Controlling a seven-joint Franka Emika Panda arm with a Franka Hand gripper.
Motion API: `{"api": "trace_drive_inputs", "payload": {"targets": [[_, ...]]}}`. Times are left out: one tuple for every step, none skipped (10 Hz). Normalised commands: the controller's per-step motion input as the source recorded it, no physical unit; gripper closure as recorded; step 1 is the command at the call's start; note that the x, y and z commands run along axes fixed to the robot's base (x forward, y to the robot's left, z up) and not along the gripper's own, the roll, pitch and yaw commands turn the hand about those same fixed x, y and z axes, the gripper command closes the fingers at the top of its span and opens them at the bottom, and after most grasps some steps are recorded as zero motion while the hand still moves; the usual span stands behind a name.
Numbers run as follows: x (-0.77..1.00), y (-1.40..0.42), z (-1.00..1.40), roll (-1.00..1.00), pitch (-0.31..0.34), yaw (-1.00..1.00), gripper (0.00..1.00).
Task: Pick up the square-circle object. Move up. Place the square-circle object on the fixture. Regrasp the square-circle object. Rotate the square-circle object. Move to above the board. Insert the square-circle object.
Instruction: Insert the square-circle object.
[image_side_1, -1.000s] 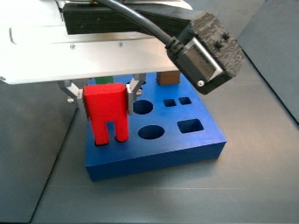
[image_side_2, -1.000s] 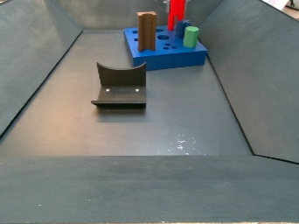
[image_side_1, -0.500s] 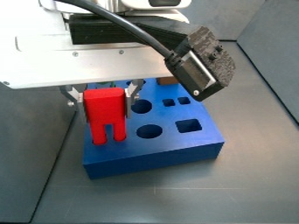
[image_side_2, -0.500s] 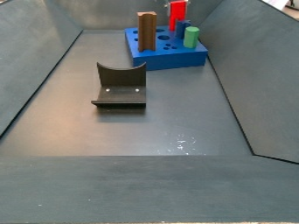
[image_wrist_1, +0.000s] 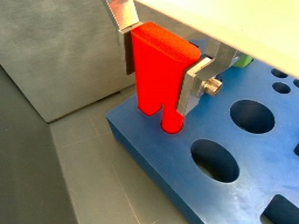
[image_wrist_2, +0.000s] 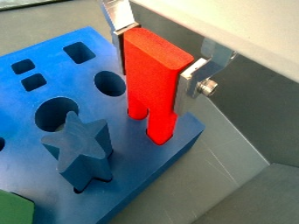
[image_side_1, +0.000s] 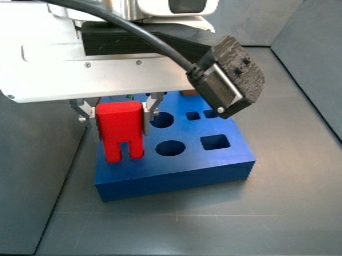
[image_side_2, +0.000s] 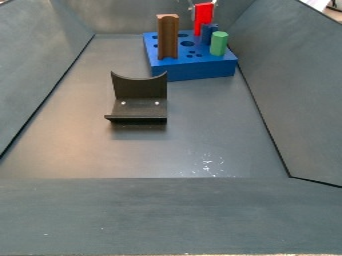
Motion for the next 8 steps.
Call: {"api": "trace_drive_inputs", "payload": {"targets": [[0.00,0.00,-0.73,0.15,-0.106,0.02,1.00],[0.02,0.00,-0.75,0.10,-0.100,0.01,1.00],[0.15,0.00,-0.75,0.05,-0.099,0.00,1.00],[0.38,0.11,-0.56,0.00,-0.036,0.00,1.00],[0.36,0.13,-0.49,0.00,-0.046,0.00,1.00],[0.37,0.16,-0.26,0.00,0.000,0.00,1.00],[0.09,0.03,0.00,0.00,0.014,0.00,1.00],[0.00,0.00,-0.17,0.07,0.000,0.00,1.00]]}}
